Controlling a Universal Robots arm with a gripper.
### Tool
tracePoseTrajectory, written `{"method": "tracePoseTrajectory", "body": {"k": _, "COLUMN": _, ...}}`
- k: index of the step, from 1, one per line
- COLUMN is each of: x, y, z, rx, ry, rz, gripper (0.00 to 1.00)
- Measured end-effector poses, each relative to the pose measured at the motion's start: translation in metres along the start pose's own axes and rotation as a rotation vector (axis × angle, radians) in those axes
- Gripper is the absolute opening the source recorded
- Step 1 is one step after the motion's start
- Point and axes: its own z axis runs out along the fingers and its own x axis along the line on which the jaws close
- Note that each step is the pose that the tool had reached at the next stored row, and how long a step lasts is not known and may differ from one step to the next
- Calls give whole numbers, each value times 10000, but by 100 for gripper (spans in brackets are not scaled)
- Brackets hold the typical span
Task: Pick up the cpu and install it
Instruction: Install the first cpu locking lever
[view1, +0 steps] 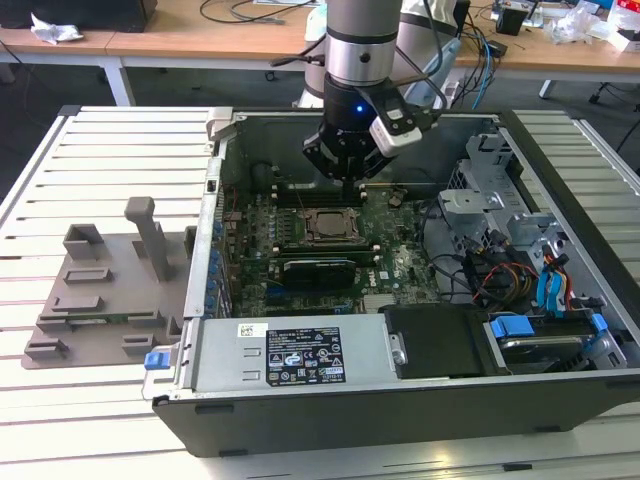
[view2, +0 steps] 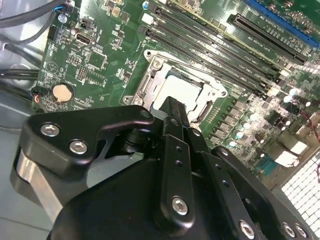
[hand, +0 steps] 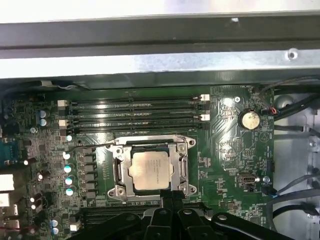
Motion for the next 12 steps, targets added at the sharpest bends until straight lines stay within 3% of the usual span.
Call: {"method": "tracePoseTrajectory", "body": {"k": 12, "x": 0, "y": 0, "z": 0, "rx": -42, "ry": -113, "rz": -1505, "gripper": 11}}
